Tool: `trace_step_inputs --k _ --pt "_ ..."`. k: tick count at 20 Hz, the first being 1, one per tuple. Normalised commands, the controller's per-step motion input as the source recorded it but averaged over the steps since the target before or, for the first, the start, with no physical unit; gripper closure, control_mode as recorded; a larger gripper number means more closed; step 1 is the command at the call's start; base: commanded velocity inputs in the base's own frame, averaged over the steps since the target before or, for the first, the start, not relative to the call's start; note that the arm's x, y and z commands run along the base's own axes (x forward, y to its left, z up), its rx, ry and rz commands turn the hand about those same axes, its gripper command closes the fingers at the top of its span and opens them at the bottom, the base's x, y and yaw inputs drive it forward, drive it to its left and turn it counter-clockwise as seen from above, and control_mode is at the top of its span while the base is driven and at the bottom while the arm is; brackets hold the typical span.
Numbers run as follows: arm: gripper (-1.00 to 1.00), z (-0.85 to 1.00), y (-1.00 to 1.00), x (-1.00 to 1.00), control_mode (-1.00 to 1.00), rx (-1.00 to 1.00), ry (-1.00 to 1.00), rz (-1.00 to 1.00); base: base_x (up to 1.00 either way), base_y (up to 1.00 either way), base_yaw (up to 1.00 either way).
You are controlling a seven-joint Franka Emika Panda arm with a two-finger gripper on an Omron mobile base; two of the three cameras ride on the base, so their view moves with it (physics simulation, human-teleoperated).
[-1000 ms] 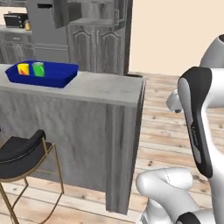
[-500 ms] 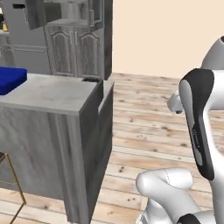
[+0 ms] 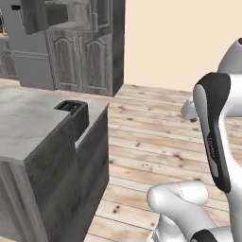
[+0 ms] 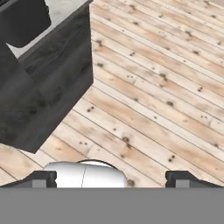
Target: There is a tray on the dining counter. Grab the cup, mug, and pitcher and place them on the tray. The pitcher may be placed next to the tray if it cannot fit the tray.
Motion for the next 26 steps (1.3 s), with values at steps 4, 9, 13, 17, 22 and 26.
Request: trace_step_inputs --k 4,9,13,17,22,26 --pt "-1.0 0.0 0.0 0.0 1.0 0.0 0.0 0.0 0.86 -1.0 0.51" --pt "-1.0 0.0 0.0 0.0 1.0 0.0 0.0 0.0 0.81 -1.0 0.51" --pt "-1.0 0.0 0.0 0.0 1.0 0.0 0.0 0.0 0.83 -1.0 0.5" --pt "-1.0 0.0 0.0 0.0 1.0 0.0 0.0 0.0 0.76 -1.0 0.47" --pt "-1.0 0.0 0.0 0.0 1.0 0.0 0.0 0.0 0.69 -1.0 0.44" --pt "-1.0 0.0 0.0 0.0 1.0 0.0 0.0 0.0 0.64 -1.0 0.42"
